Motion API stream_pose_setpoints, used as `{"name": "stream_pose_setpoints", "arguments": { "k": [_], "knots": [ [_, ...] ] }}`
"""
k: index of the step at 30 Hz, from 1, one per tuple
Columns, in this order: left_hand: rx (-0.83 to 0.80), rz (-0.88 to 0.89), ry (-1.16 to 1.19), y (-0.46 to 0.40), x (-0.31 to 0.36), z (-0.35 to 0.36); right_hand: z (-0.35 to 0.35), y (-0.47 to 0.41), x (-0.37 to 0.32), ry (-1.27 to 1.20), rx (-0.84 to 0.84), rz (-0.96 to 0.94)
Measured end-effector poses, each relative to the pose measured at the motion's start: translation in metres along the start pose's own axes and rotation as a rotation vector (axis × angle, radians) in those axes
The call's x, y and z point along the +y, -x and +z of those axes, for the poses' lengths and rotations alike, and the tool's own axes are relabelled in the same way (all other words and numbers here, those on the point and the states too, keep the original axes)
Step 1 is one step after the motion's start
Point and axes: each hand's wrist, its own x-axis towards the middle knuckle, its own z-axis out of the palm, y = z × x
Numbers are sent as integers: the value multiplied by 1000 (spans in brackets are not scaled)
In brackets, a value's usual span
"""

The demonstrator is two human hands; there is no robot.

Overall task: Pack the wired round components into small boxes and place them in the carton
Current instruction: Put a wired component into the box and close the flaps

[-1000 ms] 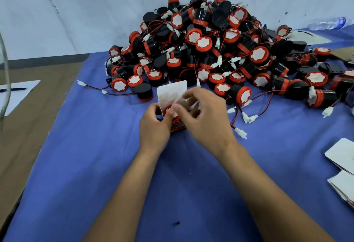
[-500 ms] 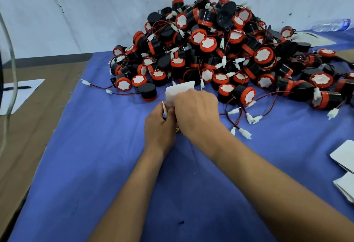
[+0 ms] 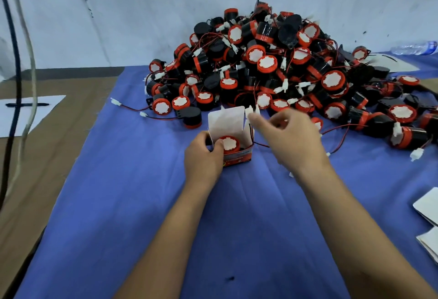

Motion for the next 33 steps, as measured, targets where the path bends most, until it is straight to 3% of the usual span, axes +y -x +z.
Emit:
{"name": "stream_pose_setpoints", "arguments": {
  "k": [3,9,15,23,33],
  "knots": [
    [-1,24,7,1,0,-1,11,11,4,58,-160,-47],
    [-79,94,20,1,1,-3,29,10,-3,361,26,-256],
    [-89,87,-11,1,0,-2,28,12,-5,603,72,-168],
    [-75,55,31,4,1,4,18,17,-21,445,104,-287],
    [-46,45,76,9,8,6,39,19,-25,369,-31,-394]
  ]
}}
